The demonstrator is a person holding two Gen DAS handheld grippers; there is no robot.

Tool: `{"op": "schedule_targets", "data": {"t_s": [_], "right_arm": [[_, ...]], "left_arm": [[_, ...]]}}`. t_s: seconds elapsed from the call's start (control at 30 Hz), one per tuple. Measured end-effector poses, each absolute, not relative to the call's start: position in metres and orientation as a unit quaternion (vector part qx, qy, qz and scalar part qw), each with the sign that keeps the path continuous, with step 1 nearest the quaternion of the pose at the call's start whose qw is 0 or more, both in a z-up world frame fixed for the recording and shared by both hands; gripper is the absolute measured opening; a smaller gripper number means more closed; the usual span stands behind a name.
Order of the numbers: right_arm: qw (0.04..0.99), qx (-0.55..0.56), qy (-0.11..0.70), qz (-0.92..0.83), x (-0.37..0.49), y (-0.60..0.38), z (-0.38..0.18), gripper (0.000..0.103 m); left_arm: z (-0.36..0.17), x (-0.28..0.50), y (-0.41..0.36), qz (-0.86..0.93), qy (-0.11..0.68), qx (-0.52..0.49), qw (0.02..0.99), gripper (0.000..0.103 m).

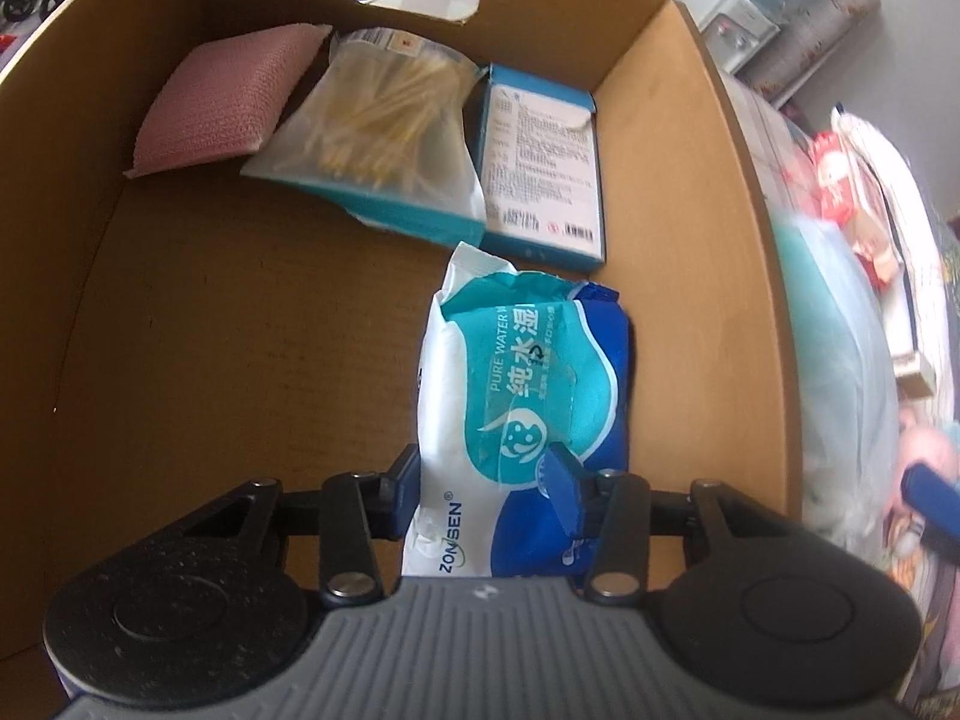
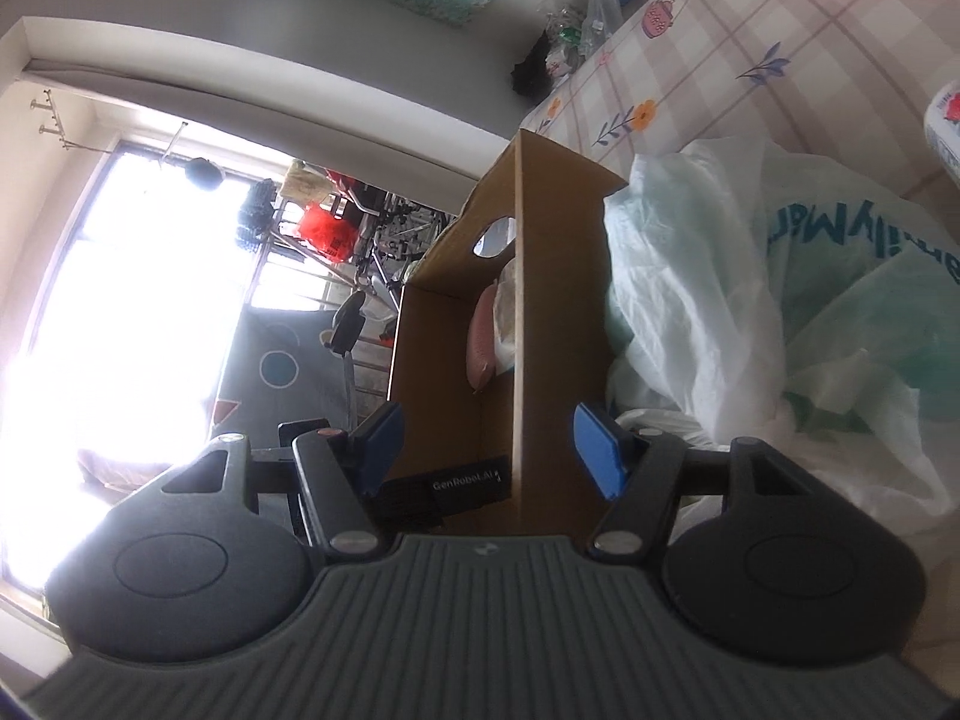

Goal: Organize soft objects
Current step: 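Carry the wet wipes pack into the cardboard box and open the left tool, then move the left tool back to the pink plush bunny on the bed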

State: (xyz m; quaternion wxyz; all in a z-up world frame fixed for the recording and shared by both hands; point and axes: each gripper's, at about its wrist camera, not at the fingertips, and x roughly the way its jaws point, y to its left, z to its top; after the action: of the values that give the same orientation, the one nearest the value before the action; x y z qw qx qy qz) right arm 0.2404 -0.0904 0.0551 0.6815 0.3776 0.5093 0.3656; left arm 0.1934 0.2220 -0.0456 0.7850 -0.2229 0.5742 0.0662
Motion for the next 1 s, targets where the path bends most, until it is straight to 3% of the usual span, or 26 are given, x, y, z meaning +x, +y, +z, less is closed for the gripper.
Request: {"op": "schedule_targets", "data": {"t_s": [0.27,0.37,0.43,0.6,1.0], "right_arm": [[0.68,0.38,0.514,0.359,0.238,-0.09,0.046,0.064],[0.685,0.379,0.507,0.36,0.236,-0.09,0.048,0.067],[0.689,0.379,0.501,0.362,0.234,-0.091,0.05,0.068],[0.699,0.371,0.49,0.365,0.231,-0.09,0.058,0.071],[0.728,0.369,0.45,0.362,0.212,-0.113,0.077,0.073]], "left_arm": [[-0.044,0.205,0.224,0.08,0.559,-0.231,0.792,0.047],[-0.042,0.202,0.219,0.081,0.559,-0.218,0.796,0.055],[-0.038,0.199,0.215,0.084,0.558,-0.218,0.797,0.067],[-0.013,0.182,0.208,0.073,0.519,-0.215,0.824,0.078],[0.045,0.131,0.192,0.082,0.431,-0.17,0.882,0.08]]}}
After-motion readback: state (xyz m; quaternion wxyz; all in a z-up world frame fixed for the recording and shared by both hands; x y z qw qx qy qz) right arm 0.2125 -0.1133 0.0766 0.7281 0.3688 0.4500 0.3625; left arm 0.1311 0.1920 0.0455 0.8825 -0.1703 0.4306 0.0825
